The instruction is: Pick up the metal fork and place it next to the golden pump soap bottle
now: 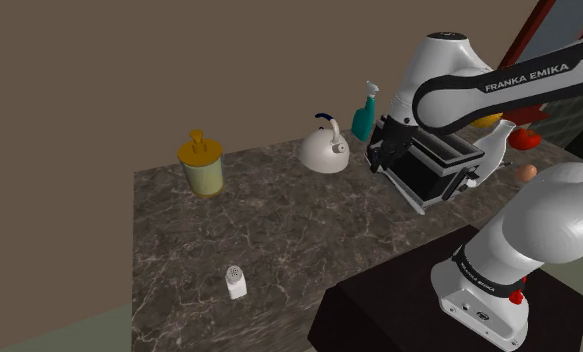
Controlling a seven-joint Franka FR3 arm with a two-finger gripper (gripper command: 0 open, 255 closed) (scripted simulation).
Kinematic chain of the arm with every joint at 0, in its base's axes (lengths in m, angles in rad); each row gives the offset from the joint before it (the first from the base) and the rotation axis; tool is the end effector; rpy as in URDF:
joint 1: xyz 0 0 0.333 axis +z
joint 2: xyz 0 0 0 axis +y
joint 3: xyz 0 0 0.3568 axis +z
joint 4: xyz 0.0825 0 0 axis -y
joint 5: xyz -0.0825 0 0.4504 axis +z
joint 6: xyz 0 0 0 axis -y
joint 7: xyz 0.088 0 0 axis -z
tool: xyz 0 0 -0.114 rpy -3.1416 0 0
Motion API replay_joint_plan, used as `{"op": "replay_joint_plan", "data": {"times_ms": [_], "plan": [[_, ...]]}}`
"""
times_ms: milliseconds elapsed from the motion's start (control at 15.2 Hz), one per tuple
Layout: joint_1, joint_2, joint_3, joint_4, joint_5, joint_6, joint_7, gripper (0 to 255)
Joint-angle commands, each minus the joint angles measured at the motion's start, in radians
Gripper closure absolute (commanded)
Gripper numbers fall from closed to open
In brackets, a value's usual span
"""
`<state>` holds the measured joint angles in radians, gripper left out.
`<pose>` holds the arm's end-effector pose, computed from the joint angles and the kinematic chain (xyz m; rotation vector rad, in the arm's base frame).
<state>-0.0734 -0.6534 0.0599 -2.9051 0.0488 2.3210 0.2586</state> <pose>0.3461 -0.0076 0.3391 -3.0925 0.4915 -0.1072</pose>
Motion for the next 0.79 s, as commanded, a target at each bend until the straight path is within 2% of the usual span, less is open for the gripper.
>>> {"op": "replay_joint_plan", "data": {"times_ms": [0,726], "plan": [[-0.001,-0.024,-0.002,0.015,-0.001,-0.039,0.000,255],[-0.003,-0.108,-0.007,0.121,-0.007,-0.229,0.000,255]]}}
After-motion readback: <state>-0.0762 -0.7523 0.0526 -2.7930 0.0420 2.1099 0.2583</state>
